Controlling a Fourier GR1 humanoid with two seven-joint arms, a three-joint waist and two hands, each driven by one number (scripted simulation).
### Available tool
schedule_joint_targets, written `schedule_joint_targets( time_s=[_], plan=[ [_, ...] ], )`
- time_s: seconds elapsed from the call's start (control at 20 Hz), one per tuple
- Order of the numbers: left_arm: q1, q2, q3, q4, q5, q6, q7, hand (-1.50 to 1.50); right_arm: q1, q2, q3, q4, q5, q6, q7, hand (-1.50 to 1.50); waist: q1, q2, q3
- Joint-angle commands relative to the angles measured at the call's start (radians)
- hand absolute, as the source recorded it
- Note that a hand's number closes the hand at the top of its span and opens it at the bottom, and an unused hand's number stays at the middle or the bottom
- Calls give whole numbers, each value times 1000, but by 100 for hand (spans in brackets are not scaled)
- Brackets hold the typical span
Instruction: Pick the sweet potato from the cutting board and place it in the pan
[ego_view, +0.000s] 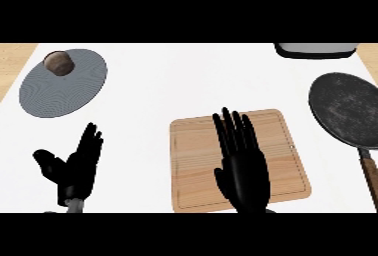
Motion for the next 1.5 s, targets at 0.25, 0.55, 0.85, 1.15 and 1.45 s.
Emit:
schedule_joint_targets(
  time_s=[0.25, 0.55, 0.85, 1.15, 1.45],
  plan=[
    [-18, -30, -13, 55, -11, 2, 9, 0, -244, 46, -34, 170, 66, 598, 323, -150, 21, 11, -6],
    [72, -23, -22, 1, -26, -33, -16, 0, -464, 47, -45, 286, -136, 727, 408, -150, 24, 7, -3],
    [-13, -16, 36, 74, -5, -67, 0, 0, -478, 47, -131, 412, -163, 828, 405, -150, 6, 9, -3],
    [60, -57, 27, 69, -15, -73, -42, 0, -429, 46, -115, 395, -216, 873, 450, -150, 3, 5, -3],
    [19, -42, 46, -29, -51, -28, 76, 0, -420, 1, -129, 317, -212, 835, 383, -150, 3, 5, -2]
  ],
)
